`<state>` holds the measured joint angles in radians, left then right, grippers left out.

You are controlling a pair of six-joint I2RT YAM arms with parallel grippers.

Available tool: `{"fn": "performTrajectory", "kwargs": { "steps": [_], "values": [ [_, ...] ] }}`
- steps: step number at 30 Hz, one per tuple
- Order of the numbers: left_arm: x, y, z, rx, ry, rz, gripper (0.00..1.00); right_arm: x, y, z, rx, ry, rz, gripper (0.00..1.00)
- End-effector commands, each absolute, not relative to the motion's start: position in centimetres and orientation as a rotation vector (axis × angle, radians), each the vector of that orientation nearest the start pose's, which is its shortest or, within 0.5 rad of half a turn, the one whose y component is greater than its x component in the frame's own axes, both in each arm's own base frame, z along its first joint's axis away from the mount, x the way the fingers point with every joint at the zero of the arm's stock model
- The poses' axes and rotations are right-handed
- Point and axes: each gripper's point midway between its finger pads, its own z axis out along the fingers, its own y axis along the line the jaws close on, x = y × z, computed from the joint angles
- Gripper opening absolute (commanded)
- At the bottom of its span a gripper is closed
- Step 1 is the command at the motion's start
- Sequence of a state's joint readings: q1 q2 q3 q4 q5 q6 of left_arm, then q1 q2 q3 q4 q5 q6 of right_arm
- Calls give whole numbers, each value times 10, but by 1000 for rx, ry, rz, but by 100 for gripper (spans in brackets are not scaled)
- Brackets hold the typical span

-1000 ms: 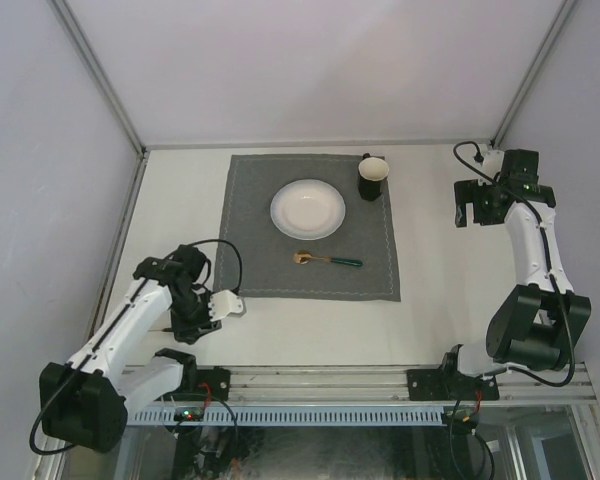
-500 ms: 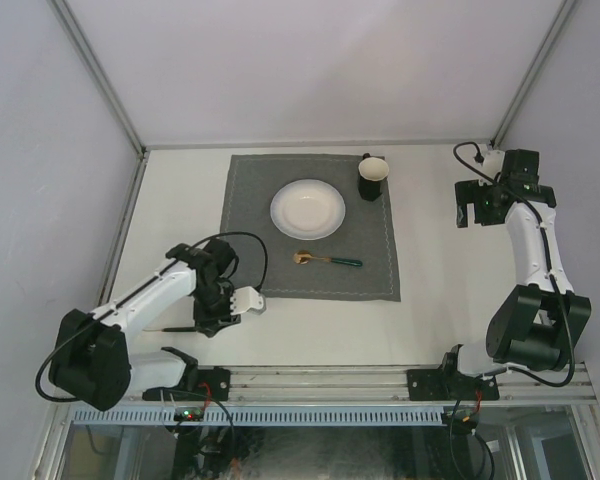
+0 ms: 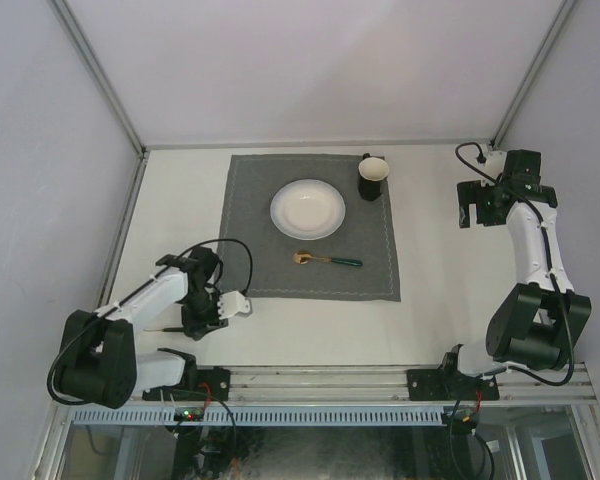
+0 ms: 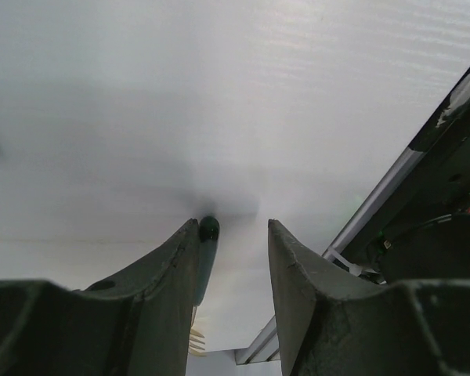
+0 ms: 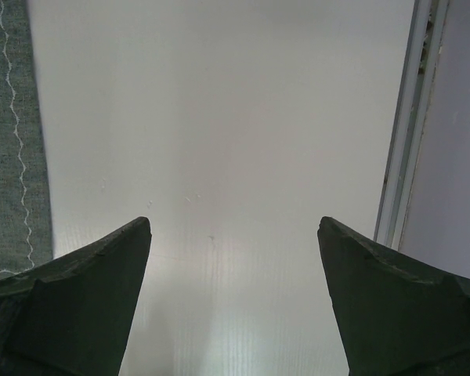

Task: Set the dinner table for one person
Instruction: Pick up the fork at the center of the board.

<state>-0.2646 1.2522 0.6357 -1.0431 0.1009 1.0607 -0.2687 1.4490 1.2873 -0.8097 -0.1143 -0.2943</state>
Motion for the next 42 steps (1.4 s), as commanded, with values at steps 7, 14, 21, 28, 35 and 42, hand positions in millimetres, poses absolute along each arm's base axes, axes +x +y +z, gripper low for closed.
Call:
{"fn": "performTrajectory", "kwargs": {
  "steps": [7, 14, 21, 28, 35, 42],
  "values": [
    [129, 8, 16, 1946, 2508, -124, 44, 344, -91, 169, -84, 2509, -114, 87],
    [129, 13, 14, 1926, 2518, -113, 35, 342, -91, 169, -80, 2515, -113, 87],
    [127, 12, 8, 1908, 2512, -127, 0, 339, -96, 172, -63, 2508, -125, 87],
    [146, 13, 32, 2002, 2434, -87, 0, 339, -97, 175, -64, 2496, -124, 87],
    [203, -16, 70, 2222, 2196, 42, 0, 340, -97, 177, -66, 2487, -118, 87],
    [212, -94, 69, 2509, 1961, -37, 0, 338, -101, 181, -59, 2473, -109, 87]
  ]
}}
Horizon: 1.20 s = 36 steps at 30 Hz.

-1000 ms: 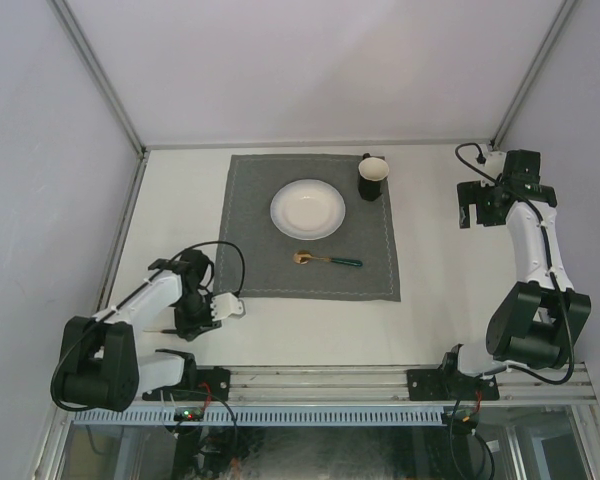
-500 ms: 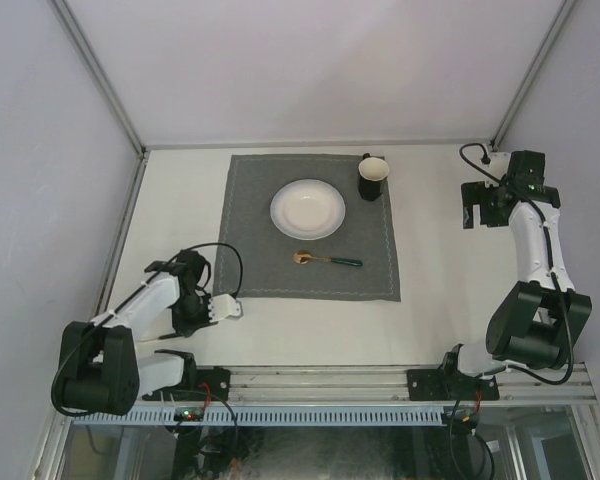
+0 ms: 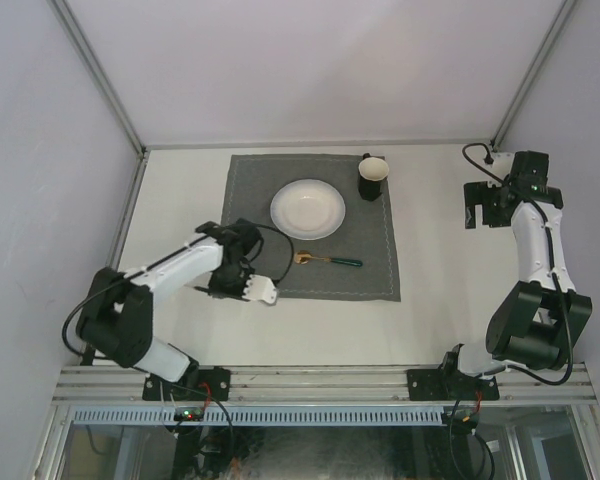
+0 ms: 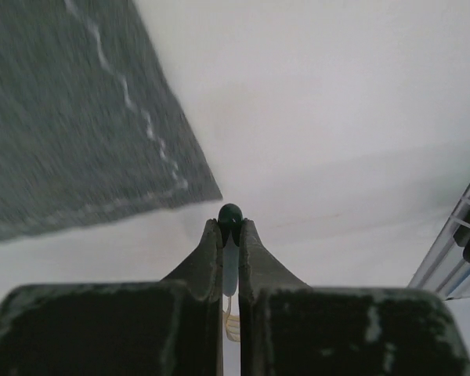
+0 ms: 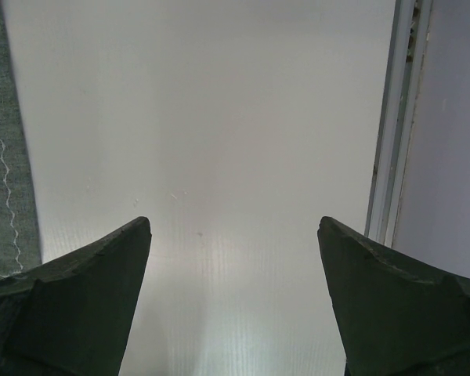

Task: Set the dinner table for one person
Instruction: Pick up the fork at the center of the board, then place the fork on the napkin.

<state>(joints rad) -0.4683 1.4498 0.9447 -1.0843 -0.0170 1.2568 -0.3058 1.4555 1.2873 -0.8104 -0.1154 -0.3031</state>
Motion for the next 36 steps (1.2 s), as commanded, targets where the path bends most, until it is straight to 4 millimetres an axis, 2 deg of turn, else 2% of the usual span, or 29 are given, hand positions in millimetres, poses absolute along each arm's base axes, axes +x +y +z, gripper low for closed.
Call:
{"fn": "performTrajectory", "kwargs": {
  "steps": [1, 3, 6, 15, 21, 24, 28, 31, 34, 36],
  "values": [
    [215, -106, 69, -2472, -1905, 59, 0, 338, -101, 183, -59, 2468, -109, 87],
    [221, -125, 66, -2562, -1856, 66, 0, 337, -102, 184, -56, 2465, -112, 87],
    [229, -139, 58, -2663, -1743, 43, 0, 337, -104, 184, -50, 2466, -121, 88],
    [239, -153, 43, -2752, -1573, 62, 0, 330, -118, 183, -11, 2486, -154, 88],
    [262, -170, 40, -2832, -1554, 17, 1, 324, -120, 176, 17, 2520, -139, 88],
    [282, -185, 47, -2881, -1672, -53, 20, 323, -120, 176, 20, 2519, -134, 88],
    [328, -209, 81, -2948, -2026, -205, 30, 326, -116, 181, 10, 2497, -124, 88],
    [353, -209, 101, -2887, -2254, -301, 32, 329, -110, 186, -11, 2480, -118, 89],
    [355, -205, 119, -2785, -2459, -271, 34, 330, -104, 191, -27, 2470, -115, 89],
    [352, -204, 134, -2652, -2669, -240, 34, 330, -100, 194, -41, 2468, -109, 89]
  ]
}}
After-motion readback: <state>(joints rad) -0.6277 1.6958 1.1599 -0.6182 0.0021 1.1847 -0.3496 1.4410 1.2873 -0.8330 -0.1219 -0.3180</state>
